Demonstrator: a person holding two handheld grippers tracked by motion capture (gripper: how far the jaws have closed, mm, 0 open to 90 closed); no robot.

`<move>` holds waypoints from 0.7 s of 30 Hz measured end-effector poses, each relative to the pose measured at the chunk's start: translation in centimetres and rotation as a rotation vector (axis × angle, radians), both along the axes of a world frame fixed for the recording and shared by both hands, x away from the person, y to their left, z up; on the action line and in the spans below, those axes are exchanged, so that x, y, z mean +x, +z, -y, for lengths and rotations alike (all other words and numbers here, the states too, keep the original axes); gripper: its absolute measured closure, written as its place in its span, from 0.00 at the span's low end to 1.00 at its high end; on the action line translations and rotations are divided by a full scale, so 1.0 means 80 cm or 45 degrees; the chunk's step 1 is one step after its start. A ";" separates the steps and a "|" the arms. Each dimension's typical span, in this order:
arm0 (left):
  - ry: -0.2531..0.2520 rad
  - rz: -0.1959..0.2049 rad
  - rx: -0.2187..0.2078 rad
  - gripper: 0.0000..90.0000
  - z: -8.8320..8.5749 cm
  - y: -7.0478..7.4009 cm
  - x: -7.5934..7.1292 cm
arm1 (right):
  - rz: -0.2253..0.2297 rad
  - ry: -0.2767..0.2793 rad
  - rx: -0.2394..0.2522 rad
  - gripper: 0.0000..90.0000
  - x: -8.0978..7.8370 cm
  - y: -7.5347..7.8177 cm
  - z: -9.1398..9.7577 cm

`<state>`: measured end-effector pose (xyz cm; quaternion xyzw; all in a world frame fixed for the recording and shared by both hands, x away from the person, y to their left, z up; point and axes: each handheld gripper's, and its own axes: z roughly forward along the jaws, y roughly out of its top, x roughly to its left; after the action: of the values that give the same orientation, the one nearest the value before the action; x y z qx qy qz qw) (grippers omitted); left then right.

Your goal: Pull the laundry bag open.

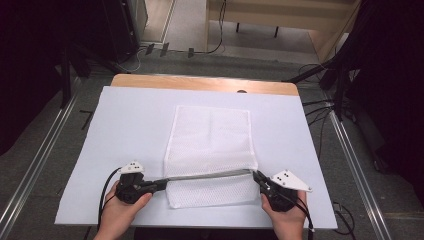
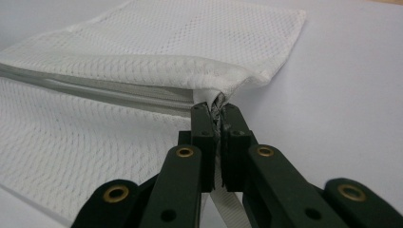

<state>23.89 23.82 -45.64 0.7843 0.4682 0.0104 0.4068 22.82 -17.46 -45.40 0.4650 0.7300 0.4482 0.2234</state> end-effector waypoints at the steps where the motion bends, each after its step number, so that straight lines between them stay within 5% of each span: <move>1: 0.001 0.003 0.006 0.97 0.000 0.000 -0.002 | -0.002 0.000 -0.007 0.98 0.000 0.000 -0.001; 6: -0.006 0.027 0.073 0.97 -0.002 0.001 -0.007 | -0.008 -0.014 -0.044 0.98 0.004 -0.003 0.002; 15: 0.015 0.035 0.097 0.97 -0.010 0.002 -0.005 | -0.017 0.005 -0.069 0.98 0.005 -0.005 -0.001; 18: 0.012 0.080 0.164 0.97 -0.007 0.006 -0.008 | -0.042 0.013 -0.075 0.98 0.006 -0.008 -0.003; 21: -0.001 0.077 0.125 0.97 -0.008 0.007 -0.009 | -0.062 0.004 -0.068 0.98 0.008 -0.010 -0.003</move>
<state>23.19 24.45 -45.08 0.8029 0.4543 0.0569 0.3818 23.50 -17.23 -46.21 0.4687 0.7476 0.4174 0.2173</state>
